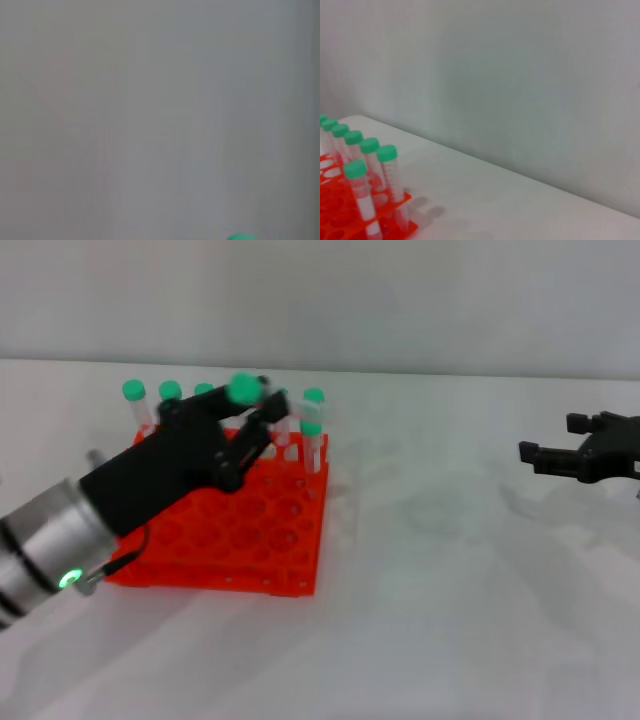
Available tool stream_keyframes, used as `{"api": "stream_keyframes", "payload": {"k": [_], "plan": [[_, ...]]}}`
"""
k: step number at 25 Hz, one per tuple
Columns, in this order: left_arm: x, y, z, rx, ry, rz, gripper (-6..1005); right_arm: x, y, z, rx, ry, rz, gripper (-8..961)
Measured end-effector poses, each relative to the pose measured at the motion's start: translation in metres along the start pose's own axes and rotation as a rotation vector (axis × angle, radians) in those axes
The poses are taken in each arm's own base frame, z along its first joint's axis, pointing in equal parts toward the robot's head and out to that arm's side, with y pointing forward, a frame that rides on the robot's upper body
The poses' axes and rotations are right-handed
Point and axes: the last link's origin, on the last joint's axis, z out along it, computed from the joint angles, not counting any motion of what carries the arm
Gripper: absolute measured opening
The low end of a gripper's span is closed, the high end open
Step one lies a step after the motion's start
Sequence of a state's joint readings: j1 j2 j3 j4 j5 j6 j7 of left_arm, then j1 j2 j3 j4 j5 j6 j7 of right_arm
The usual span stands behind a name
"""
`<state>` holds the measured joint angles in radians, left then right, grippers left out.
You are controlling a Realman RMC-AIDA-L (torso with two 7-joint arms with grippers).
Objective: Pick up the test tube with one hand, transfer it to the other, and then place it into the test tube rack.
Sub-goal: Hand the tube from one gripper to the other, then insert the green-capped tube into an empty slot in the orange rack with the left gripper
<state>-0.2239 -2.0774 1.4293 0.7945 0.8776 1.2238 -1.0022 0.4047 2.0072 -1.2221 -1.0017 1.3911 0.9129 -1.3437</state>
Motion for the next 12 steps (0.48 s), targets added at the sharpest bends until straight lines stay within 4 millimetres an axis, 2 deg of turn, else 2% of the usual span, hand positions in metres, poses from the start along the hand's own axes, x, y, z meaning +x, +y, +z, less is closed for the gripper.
{"api": "stream_keyframes", "payload": {"k": [4, 12], "plan": [[-0.003, 0.001, -0.015, 0.055, 0.015, 0.064, 213, 0.003, -0.001, 0.002, 0.002, 0.008, 0.006, 873], [-0.017, -0.004, -0.037, 0.173, 0.024, 0.067, 212, 0.005, 0.0, 0.007, -0.008, 0.022, 0.008, 872]]}}
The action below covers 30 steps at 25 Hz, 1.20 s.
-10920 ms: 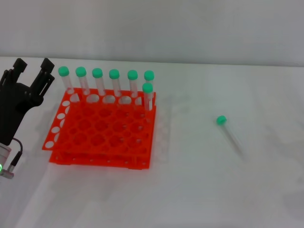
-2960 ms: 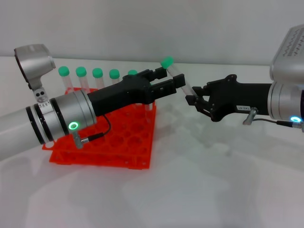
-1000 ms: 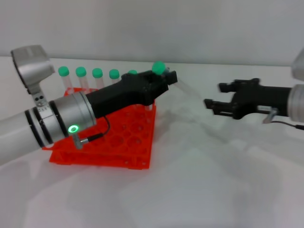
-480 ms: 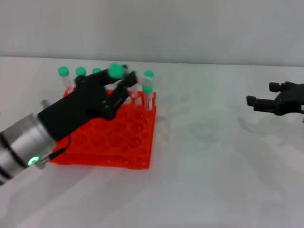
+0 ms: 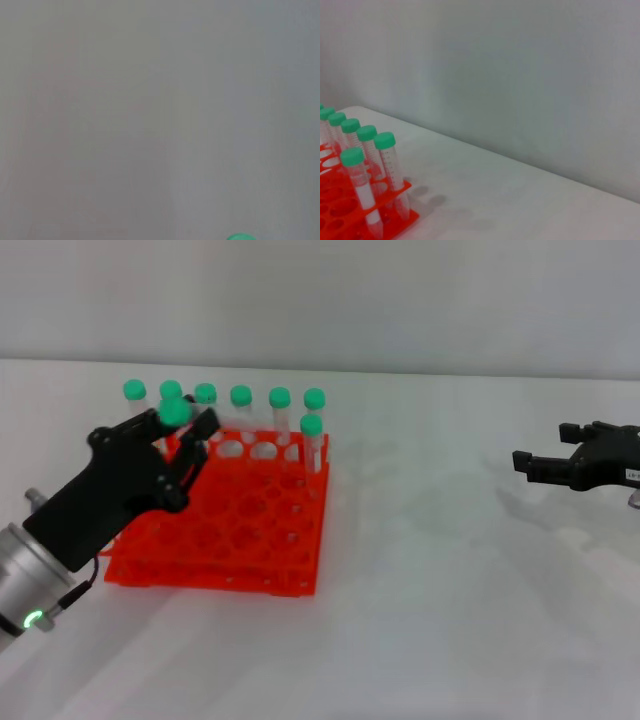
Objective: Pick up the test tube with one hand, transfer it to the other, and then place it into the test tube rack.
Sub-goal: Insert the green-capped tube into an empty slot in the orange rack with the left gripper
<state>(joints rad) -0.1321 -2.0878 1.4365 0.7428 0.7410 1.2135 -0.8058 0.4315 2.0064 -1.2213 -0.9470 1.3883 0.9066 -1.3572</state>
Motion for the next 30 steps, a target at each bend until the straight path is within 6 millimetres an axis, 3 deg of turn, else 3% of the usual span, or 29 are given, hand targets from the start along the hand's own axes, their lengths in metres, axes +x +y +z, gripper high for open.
{"api": "stream_keyframes", "payload": {"k": [8, 20, 30], "plan": [[-0.013, -0.015, -0.012, 0.117, -0.007, -0.079, 213, -0.002, 0.004, 0.005, -0.014, 0.0, 0.002, 873], [-0.03, -0.025, 0.02, 0.112, -0.13, -0.166, 212, -0.004, 0.008, 0.011, -0.032, -0.002, 0.018, 873], [-0.039, -0.023, 0.021, 0.122, -0.171, -0.181, 213, -0.009, 0.01, 0.018, -0.045, -0.002, 0.019, 872]]}}
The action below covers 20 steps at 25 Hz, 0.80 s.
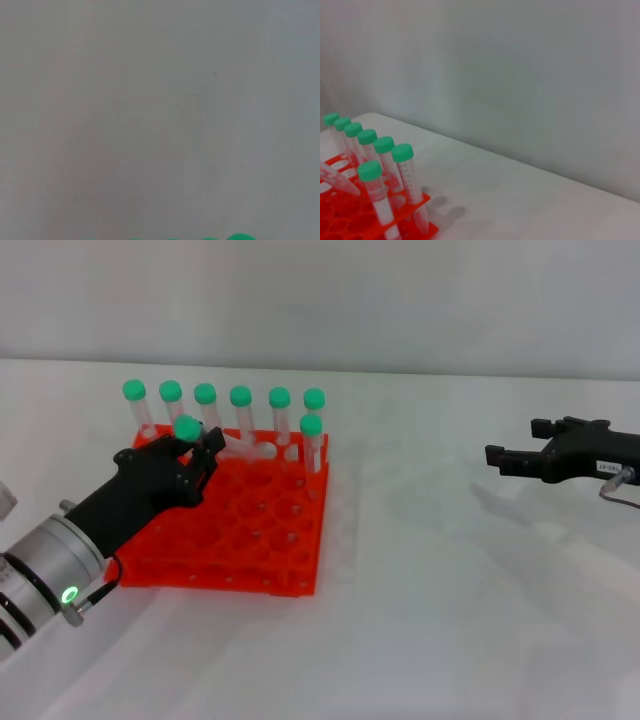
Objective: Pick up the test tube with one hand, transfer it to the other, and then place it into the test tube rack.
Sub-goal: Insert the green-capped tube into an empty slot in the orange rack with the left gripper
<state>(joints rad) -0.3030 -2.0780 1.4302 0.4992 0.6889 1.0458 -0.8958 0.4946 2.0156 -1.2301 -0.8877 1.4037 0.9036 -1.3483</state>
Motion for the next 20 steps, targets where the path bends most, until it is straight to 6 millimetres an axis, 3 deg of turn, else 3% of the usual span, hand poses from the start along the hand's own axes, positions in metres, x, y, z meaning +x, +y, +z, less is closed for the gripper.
{"api": "stream_keyframes", "payload": {"k": [20], "plan": [[-0.001, 0.002, 0.016, -0.012, -0.032, -0.009, 213, -0.007, -0.001, 0.005, 0.005, 0.0, -0.019, 873]]}}
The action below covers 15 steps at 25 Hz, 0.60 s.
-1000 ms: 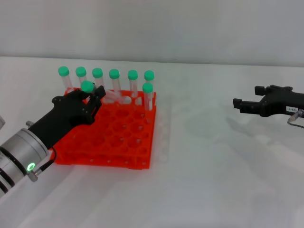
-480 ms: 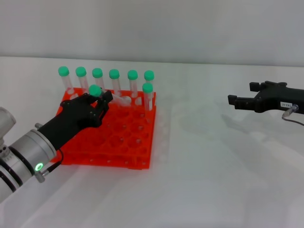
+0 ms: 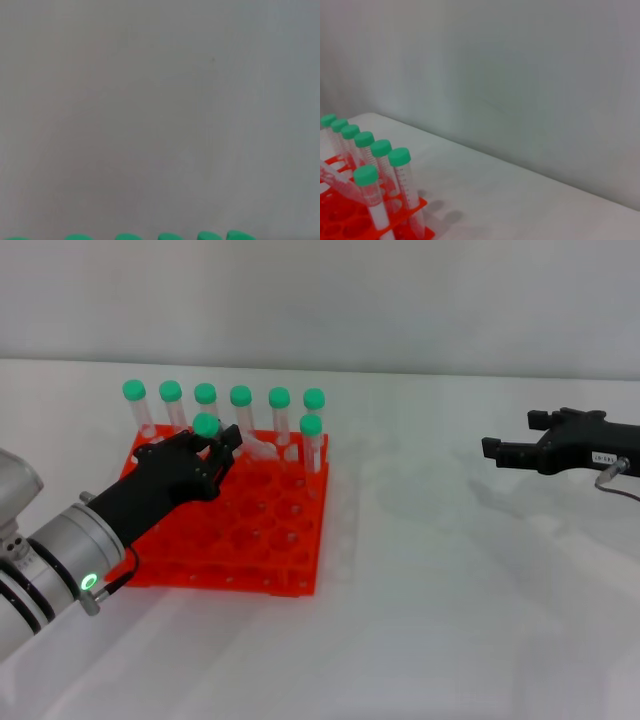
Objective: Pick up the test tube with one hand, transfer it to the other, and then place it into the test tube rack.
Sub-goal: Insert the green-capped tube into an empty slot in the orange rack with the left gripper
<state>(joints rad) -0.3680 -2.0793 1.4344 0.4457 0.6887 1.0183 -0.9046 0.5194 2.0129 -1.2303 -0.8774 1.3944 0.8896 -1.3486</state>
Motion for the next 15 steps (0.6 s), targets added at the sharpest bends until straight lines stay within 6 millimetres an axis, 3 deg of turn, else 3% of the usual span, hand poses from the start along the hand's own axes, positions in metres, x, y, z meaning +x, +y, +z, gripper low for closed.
{"api": "stream_keyframes", "payload": {"k": [15], "plan": [[-0.0027, 0.0011, -0.0009, 0.0, -0.004, -0.009, 212, -0.0039, -0.0017, 0.0009, 0.007, -0.003, -0.012, 872]]}}
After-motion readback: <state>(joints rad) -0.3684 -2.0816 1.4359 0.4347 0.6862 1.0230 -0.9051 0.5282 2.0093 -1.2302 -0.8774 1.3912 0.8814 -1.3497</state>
